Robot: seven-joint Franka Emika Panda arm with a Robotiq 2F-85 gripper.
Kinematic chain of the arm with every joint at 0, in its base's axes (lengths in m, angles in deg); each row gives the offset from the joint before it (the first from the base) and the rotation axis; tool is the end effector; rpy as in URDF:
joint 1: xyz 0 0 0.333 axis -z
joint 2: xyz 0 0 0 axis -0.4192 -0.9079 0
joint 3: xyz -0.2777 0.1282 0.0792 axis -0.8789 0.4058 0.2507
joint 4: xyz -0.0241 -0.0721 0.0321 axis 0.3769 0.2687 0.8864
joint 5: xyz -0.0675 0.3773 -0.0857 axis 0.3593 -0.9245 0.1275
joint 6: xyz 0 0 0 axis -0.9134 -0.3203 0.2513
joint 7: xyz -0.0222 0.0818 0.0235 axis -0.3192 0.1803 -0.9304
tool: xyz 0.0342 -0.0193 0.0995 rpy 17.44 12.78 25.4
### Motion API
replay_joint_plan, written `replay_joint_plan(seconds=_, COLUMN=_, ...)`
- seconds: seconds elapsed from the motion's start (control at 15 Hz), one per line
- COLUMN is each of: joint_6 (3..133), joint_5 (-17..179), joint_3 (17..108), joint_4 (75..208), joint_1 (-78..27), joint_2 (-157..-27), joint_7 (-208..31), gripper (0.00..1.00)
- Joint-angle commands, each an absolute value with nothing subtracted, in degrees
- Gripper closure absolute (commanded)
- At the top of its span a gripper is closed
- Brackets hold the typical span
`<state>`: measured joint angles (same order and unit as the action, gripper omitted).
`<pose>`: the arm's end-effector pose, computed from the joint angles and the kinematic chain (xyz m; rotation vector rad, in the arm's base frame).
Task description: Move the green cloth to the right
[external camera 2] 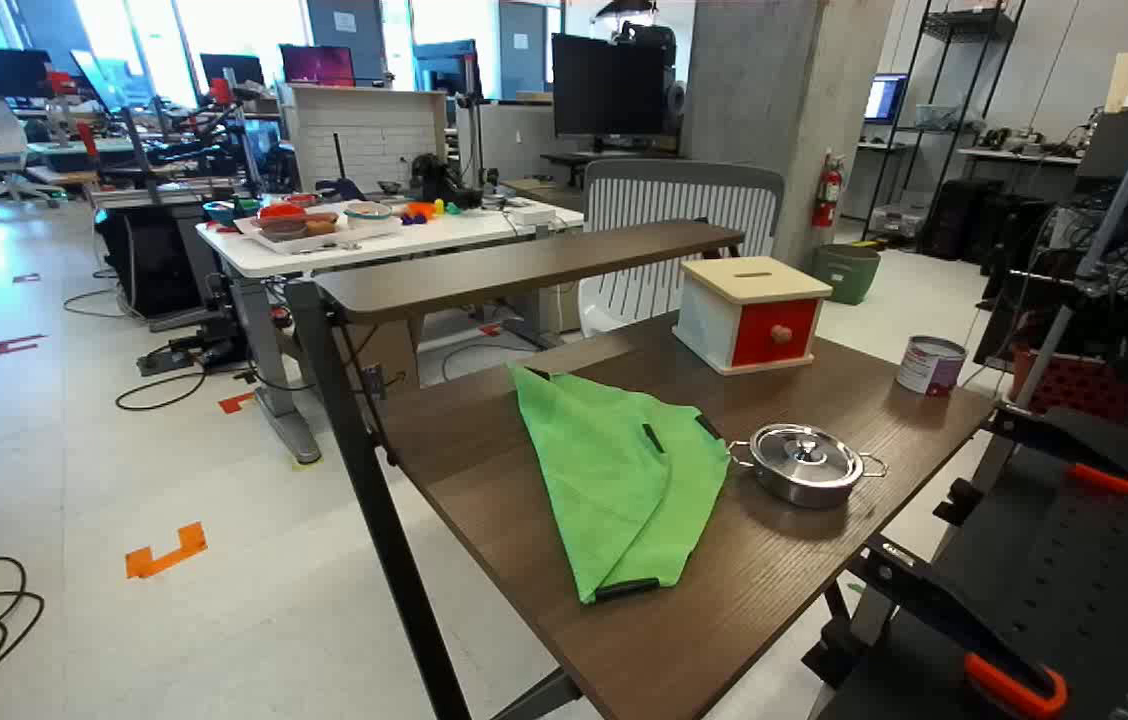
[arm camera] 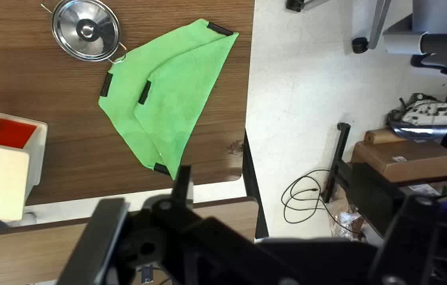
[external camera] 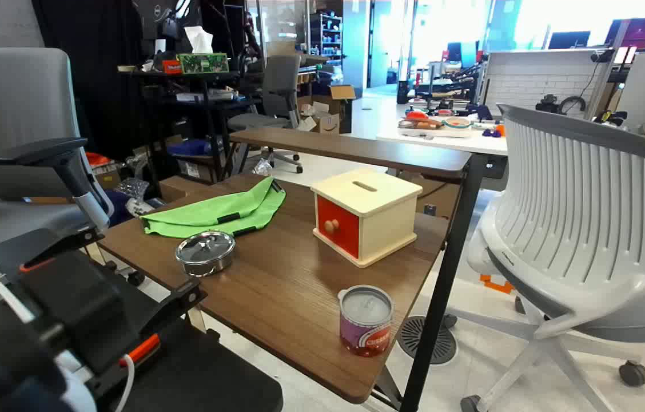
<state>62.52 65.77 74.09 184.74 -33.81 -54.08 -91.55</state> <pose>0.4355 0.1415 0.4896 -2.9422 -0.0618 -0.3205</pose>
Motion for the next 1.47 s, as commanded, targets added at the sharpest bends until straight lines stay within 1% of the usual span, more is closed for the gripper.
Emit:
replay_joint_plan(seconds=0.0, joint_6=62.34, joint_5=65.74, joint_3=74.2, joint_4=184.61, joint_1=-33.67, joint_2=-54.07, joint_7=-91.53, gripper=0.0)
replay_joint_plan(seconds=0.8, joint_6=62.34, joint_5=65.74, joint_3=74.2, joint_4=184.6, joint_1=-33.67, joint_2=-54.07, joint_7=-91.53, gripper=0.0)
replay_joint_plan(seconds=1.13, joint_6=66.65, joint_5=68.29, joint_3=74.15, joint_4=185.85, joint_1=-31.7, joint_2=-60.88, joint_7=-92.15, gripper=0.0)
replay_joint_plan(seconds=1.4, joint_6=71.97, joint_5=70.25, joint_3=74.29, joint_4=185.29, joint_1=-30.72, joint_2=-70.9, joint_7=-93.18, gripper=0.0)
